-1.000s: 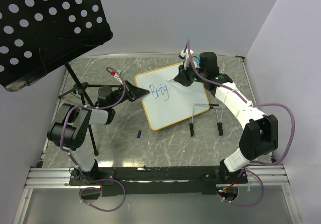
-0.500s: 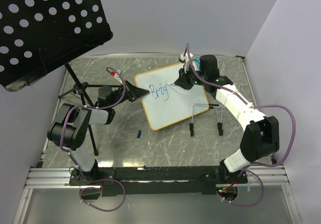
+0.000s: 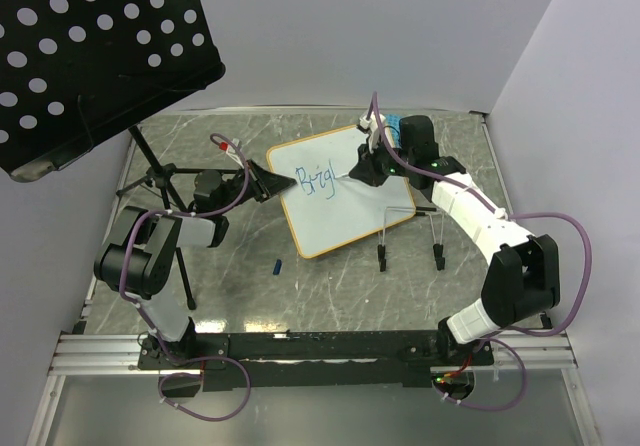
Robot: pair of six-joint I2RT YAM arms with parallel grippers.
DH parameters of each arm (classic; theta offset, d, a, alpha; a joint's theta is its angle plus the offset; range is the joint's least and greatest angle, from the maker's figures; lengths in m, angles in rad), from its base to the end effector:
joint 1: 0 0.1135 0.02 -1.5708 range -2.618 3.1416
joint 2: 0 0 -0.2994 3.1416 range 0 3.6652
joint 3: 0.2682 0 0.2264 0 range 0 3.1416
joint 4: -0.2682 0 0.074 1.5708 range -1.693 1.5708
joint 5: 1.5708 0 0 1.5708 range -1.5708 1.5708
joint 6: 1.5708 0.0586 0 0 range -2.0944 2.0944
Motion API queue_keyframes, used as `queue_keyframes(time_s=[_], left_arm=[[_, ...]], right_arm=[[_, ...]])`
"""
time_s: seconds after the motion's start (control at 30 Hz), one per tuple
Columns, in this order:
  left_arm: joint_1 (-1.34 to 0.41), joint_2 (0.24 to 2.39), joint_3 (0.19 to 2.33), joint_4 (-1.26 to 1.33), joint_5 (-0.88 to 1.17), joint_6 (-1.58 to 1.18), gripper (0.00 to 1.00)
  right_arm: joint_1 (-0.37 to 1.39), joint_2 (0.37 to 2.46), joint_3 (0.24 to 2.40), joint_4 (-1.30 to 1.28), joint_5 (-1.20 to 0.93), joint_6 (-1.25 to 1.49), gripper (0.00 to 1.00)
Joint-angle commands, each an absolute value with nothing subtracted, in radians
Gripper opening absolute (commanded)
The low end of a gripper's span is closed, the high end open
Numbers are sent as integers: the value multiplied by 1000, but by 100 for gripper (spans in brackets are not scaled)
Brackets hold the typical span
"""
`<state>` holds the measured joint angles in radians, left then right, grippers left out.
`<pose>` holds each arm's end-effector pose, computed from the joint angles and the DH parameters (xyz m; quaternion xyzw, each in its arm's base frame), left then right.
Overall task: Write a sentence on the whiteboard
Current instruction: Write on the whiteboard with the whiteboard.
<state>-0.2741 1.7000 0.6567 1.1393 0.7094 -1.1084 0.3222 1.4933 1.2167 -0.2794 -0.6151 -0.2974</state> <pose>0.3153 -0.1283 0.2633 -0.0204 0.6806 -0.6224 0.3859 0.2992 0.1355 0.3458 -0.3940 0.7485 0.2703 0.4598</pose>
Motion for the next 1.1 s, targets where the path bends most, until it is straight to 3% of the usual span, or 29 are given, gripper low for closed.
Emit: queue_keyframes(time_s=[0.0, 1.07], left_arm=[[-275, 1657, 713, 1388, 716, -1154, 1], [-275, 1657, 704, 1405, 730, -1166, 1]], right_arm=[[319, 1450, 1210, -288, -635, -307, 0], [304, 1537, 1333, -262, -584, -270, 0]])
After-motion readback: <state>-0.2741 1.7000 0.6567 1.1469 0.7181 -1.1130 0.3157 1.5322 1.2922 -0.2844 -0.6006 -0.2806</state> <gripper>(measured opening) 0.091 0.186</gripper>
